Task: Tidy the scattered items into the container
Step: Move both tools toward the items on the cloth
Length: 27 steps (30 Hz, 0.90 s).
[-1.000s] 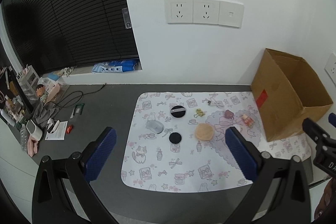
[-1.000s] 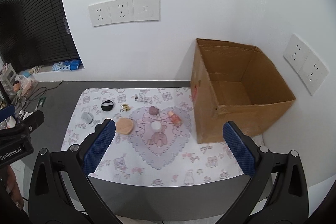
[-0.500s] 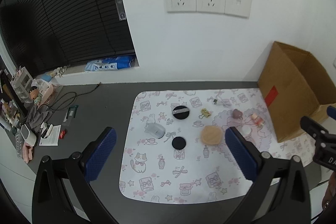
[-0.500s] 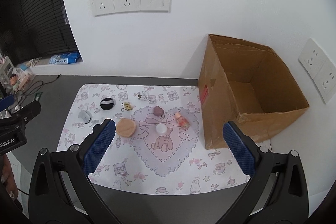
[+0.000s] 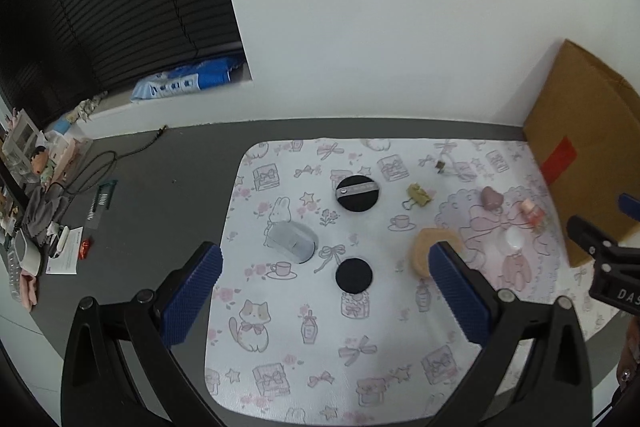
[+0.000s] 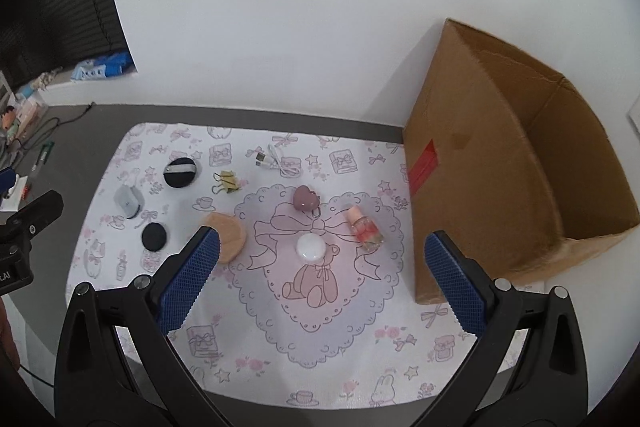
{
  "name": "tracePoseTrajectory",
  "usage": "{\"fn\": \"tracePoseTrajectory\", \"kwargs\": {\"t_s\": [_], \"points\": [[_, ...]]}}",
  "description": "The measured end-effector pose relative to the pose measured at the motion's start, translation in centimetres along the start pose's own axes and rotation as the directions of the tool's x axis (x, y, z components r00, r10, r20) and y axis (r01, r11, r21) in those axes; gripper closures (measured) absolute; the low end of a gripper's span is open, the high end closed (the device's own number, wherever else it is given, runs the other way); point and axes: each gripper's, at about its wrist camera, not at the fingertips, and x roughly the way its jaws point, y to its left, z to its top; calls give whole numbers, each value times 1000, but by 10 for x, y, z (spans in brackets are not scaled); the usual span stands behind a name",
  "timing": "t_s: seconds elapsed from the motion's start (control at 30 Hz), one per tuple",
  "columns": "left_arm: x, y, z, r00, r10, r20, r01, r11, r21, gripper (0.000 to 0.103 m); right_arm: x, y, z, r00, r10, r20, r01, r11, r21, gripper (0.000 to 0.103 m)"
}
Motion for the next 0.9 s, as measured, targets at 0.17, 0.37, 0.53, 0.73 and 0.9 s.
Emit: {"fn": "tracePoseTrajectory", "kwargs": {"t_s": [0.17,0.37,0.53,0.73,0.9], "points": [[36,-2,-8,1000,4,-9,-4,1000,15,0,46,5,-8,999,-2,-38,2,1000,-5,0],[72,-17,-21,998,-38,-42,39,999,23,0,90,9,-20,997,-9,-72,7,1000,-20,0],[92,-33,-29,997,-59,-46,61,997,46,0,117,8,-30,997,-8,-78,7,1000,-11,0],[115,-39,-38,995,-75,-71,77,997,30,0,142,10,-37,995,-13,-95,13,1000,-5,1],[130,-38,-43,992,-85,-98,84,996,-14,0,158,13,-46,993,-12,-114,12,1000,0,6]]}}
